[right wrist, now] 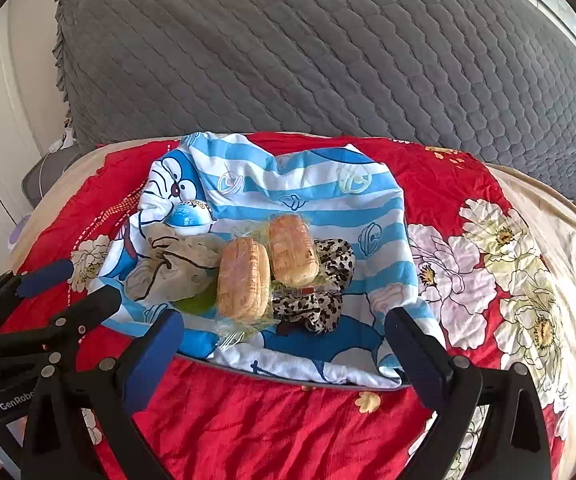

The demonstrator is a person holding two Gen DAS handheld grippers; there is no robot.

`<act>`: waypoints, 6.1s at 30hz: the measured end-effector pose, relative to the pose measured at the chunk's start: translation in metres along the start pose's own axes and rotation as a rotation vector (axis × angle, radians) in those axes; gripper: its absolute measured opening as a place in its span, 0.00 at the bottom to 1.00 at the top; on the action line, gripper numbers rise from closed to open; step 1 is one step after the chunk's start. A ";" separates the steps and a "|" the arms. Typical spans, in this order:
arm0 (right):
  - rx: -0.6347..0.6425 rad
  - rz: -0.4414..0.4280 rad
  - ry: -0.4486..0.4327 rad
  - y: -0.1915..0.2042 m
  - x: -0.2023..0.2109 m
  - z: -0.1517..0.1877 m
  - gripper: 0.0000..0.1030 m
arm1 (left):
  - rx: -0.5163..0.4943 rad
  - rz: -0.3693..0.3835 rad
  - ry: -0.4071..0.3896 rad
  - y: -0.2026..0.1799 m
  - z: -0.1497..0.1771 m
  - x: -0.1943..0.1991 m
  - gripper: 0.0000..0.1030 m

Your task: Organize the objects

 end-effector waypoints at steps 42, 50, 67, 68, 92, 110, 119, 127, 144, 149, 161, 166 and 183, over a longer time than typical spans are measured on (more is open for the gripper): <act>0.000 -0.007 -0.050 0.009 0.053 0.016 0.98 | -0.027 0.037 -0.046 -0.013 0.017 0.052 0.75; 0.003 -0.005 -0.064 0.012 0.062 0.013 0.98 | -0.025 0.041 -0.053 -0.012 0.017 0.057 0.77; 0.001 -0.007 -0.070 0.013 0.074 0.022 0.98 | -0.030 0.044 -0.038 -0.014 0.026 0.066 0.78; -0.001 -0.008 -0.071 0.013 0.074 0.022 0.98 | -0.029 0.046 -0.035 -0.015 0.026 0.066 0.78; -0.013 0.001 -0.084 0.010 0.104 0.050 0.98 | -0.027 0.091 -0.059 -0.022 0.044 0.100 0.78; -0.026 0.005 -0.079 0.010 0.103 0.081 0.98 | -0.039 0.083 -0.062 -0.027 0.069 0.100 0.78; -0.033 -0.010 -0.072 0.008 0.094 0.092 0.98 | -0.035 0.083 -0.048 -0.027 0.081 0.089 0.78; -0.037 -0.030 -0.067 0.009 0.081 0.105 0.98 | -0.041 0.083 -0.030 -0.025 0.094 0.075 0.78; -0.056 -0.059 -0.073 0.012 0.063 0.128 0.98 | -0.060 0.076 -0.041 -0.024 0.112 0.053 0.78; -0.064 -0.062 -0.064 0.011 0.056 0.133 0.98 | -0.055 0.076 -0.032 -0.024 0.117 0.047 0.78; -0.065 -0.056 -0.045 0.011 0.046 0.147 0.98 | -0.034 0.048 -0.010 -0.024 0.133 0.036 0.78; -0.076 -0.051 -0.052 0.009 0.046 0.150 0.98 | -0.033 0.052 0.000 -0.026 0.137 0.034 0.78; -0.069 -0.055 -0.057 0.011 0.045 0.149 0.98 | 0.014 0.044 -0.046 -0.021 0.135 0.037 0.78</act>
Point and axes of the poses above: each gripper's, at about its wrist camera, not at the fingertips, and x roughly against the way its jaws point, y to its left, z to its underside, the point moved 2 cm from there along -x, roughly the way its jaws point
